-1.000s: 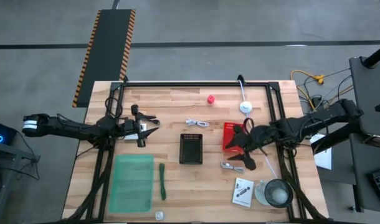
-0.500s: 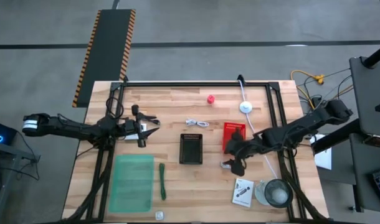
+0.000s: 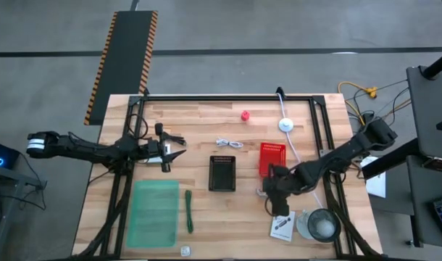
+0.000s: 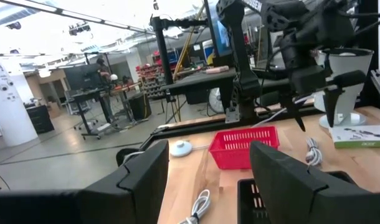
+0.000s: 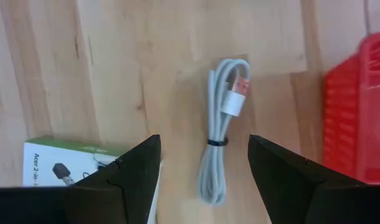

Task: Pick and place items into bin
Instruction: Put the bottom white charger cable into the green bin

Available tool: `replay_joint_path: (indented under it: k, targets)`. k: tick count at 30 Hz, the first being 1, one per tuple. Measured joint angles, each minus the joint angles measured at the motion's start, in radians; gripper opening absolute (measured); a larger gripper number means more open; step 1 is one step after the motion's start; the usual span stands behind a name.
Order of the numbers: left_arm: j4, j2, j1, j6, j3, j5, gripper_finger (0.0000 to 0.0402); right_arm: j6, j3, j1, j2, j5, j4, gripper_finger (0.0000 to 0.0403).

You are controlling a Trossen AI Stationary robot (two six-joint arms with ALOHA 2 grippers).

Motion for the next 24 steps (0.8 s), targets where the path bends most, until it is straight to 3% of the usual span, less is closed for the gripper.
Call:
replay_joint_path:
  k: [24]
  targets:
    - [0.001,-0.001,0.001,0.000,-0.001,0.000,0.0208,0.001,0.011,0.027,0.193,0.002,-0.058,0.0226]
